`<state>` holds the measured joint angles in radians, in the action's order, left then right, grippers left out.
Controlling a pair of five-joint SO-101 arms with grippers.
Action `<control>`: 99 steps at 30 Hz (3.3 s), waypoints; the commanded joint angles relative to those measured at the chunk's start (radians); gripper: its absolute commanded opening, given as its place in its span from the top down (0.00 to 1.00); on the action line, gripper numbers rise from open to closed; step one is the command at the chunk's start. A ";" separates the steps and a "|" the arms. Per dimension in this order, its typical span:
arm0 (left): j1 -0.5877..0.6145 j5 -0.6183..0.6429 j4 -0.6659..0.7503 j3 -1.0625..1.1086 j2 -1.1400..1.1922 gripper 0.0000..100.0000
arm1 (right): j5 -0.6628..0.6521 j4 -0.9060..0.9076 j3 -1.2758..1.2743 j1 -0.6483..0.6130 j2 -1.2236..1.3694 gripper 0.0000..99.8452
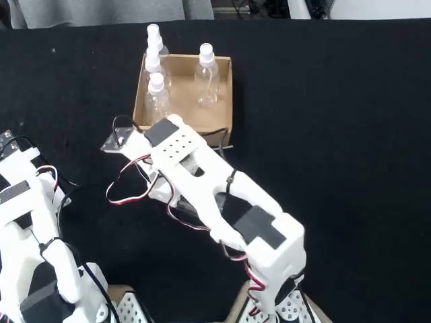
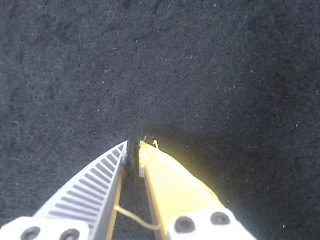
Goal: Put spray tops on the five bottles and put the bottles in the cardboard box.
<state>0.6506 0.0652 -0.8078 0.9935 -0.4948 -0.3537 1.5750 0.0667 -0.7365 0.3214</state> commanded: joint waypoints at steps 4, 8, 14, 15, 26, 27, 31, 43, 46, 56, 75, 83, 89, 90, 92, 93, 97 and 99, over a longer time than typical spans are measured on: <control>0.007 0.000 0.018 -0.013 -0.040 0.97 | -0.002 0.012 0.008 0.006 -0.154 0.93; 0.007 0.000 0.018 -0.013 -0.040 0.97 | 0.035 -0.025 -0.038 0.009 -0.225 0.93; 0.007 0.000 0.018 -0.013 -0.040 0.97 | 0.068 -0.087 -0.120 0.011 -0.314 0.93; 0.007 0.002 0.018 -0.013 -0.040 0.97 | 0.068 -0.095 -0.130 0.012 -0.323 0.93; 0.005 0.002 0.018 -0.013 -0.040 0.97 | 0.068 -0.098 -0.145 0.014 -0.386 0.93; 0.005 0.002 0.018 -0.013 -0.040 0.97 | 0.068 -0.100 -0.147 0.014 -0.392 0.94; 0.005 0.003 0.018 -0.013 -0.038 0.97 | 0.068 -0.155 -0.203 0.015 -0.435 0.95; 0.004 0.003 0.018 -0.013 -0.040 0.97 | 0.069 -0.235 -0.297 0.091 -0.561 0.95; 0.002 0.003 0.018 -0.013 -0.040 0.97 | 0.110 -0.235 -0.292 0.095 -0.564 0.95; 0.002 0.005 0.018 -0.012 -0.040 0.97 | 0.129 -0.235 -0.295 0.095 -0.598 0.96; -0.058 -0.002 0.017 -0.005 -0.040 0.97 | 0.132 -0.374 -0.460 0.183 -0.817 0.96; -0.097 0.005 0.008 -0.007 -0.040 0.97 | 0.132 -0.456 -0.558 0.203 -0.944 0.96; -0.173 0.006 -0.034 -0.021 -0.041 0.97 | 0.250 -0.551 -0.619 0.285 -0.989 0.96; -0.185 0.006 -0.058 -0.035 -0.041 0.97 | 0.264 -0.563 -0.627 0.299 -0.989 0.96; -0.208 0.006 -0.104 -0.061 -0.041 0.97 | 0.275 -0.580 -0.631 0.319 -0.984 0.96; -0.219 0.006 -0.121 -0.068 -0.041 0.97 | 0.273 -0.585 -0.633 0.322 -0.983 0.96; -0.262 0.012 -0.140 -0.079 -0.041 0.97 | 0.273 -0.588 -0.633 0.324 -0.983 0.96; -0.271 0.069 -0.141 -0.081 -0.041 0.97 | 0.273 -0.595 -0.647 0.324 -0.983 0.96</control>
<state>0.4127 0.0698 -0.9367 0.9766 -0.4948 -0.0882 1.0180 -0.5746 -0.4342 -0.6206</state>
